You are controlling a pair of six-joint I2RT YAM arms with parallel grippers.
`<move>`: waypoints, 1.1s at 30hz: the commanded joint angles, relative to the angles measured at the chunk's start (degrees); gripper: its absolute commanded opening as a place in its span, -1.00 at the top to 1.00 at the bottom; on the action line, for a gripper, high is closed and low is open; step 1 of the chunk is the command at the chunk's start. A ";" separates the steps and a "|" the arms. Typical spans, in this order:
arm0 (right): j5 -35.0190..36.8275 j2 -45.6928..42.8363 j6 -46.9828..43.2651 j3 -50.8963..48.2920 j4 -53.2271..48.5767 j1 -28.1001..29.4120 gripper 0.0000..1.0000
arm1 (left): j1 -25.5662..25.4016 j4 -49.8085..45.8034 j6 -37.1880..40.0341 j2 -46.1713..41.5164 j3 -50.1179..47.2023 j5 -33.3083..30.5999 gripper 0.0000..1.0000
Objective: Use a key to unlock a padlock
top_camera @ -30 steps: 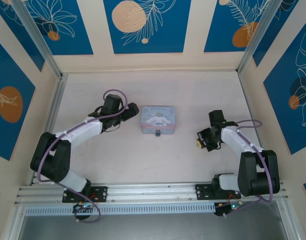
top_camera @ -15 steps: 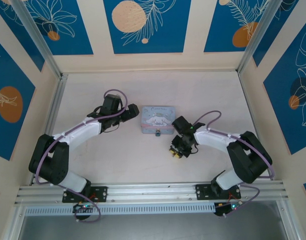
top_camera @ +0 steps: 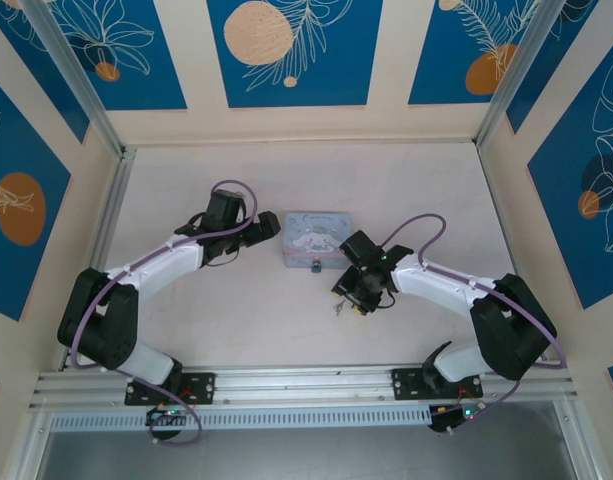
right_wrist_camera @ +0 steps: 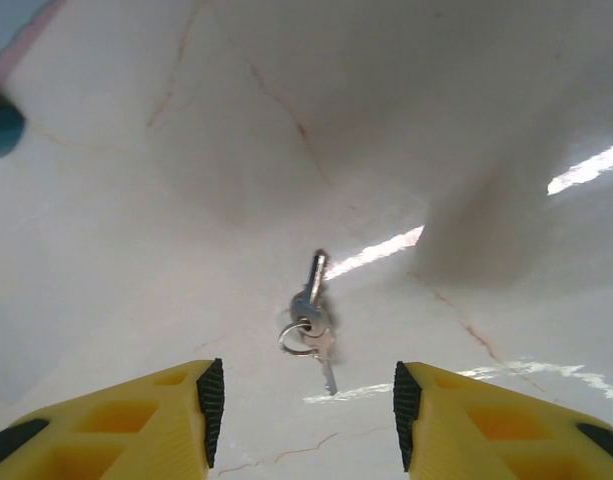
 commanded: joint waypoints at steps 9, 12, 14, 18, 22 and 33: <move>2.37 9.63 -2.58 6.19 -2.12 1.04 0.06 | -0.37 -2.09 0.92 -1.04 1.35 0.31 -1.00; 2.44 12.40 -4.05 8.31 -2.47 1.57 0.06 | -0.38 -2.16 0.77 -1.47 1.30 0.11 -1.00; 2.58 14.06 -5.14 9.87 -3.23 2.08 0.07 | -0.41 -2.28 0.62 -1.79 1.35 -0.06 -1.00; 3.44 16.71 -7.40 12.34 -5.72 3.02 0.13 | -0.34 -2.40 0.51 -2.19 1.35 -0.46 -1.00; 2.72 17.77 -9.40 12.64 -5.95 3.25 0.16 | -0.32 -2.65 0.60 -2.52 1.24 -0.84 -1.00; 9.06 14.55 -17.36 14.71 -10.30 6.87 0.07 | -0.40 -1.90 0.23 -2.30 1.07 -0.51 -1.00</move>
